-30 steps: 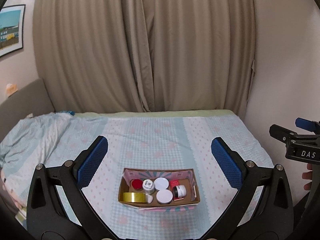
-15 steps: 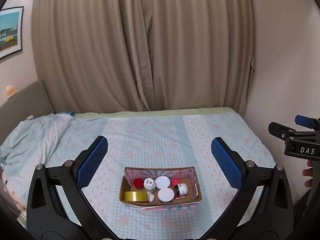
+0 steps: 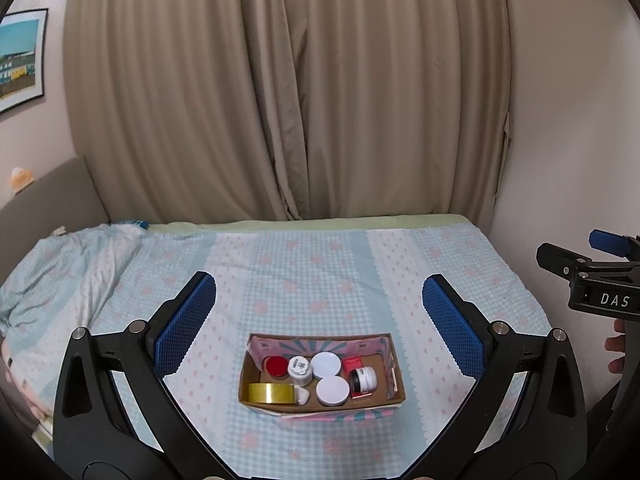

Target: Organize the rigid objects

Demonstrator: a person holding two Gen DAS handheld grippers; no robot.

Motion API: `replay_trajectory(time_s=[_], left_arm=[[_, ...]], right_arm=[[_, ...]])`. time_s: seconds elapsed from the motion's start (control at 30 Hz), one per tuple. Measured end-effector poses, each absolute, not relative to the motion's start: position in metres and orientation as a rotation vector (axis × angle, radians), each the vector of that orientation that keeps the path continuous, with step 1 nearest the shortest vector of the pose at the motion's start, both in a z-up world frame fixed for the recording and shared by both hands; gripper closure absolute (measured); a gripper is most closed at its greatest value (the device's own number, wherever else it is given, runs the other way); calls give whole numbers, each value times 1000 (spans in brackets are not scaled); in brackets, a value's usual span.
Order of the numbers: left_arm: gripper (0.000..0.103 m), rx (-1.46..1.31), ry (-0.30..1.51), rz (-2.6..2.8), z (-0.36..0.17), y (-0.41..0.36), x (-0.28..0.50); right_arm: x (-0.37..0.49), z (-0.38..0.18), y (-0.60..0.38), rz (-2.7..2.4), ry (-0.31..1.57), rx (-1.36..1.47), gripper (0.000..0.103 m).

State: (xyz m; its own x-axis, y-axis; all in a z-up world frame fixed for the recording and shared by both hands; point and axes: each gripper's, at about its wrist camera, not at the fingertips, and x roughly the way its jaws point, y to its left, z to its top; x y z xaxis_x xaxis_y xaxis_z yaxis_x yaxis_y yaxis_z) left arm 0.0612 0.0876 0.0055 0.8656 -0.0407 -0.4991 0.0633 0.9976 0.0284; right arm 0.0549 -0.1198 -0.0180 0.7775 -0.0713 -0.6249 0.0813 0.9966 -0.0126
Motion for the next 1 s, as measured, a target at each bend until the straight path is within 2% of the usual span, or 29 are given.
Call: replay_trajectory(time_s=[0.43,0.73,1.0], left_arm=[[0,7,544,-66,3,92,67],[0,39,459,16,11,92,58],[0,86,458,19,6,80,64]], right_arm=[[59,-21,-119,-80,686,15,0],[61,-21,-119,-79,683,14,0],[67,-27,-124,-73,709,19,0]])
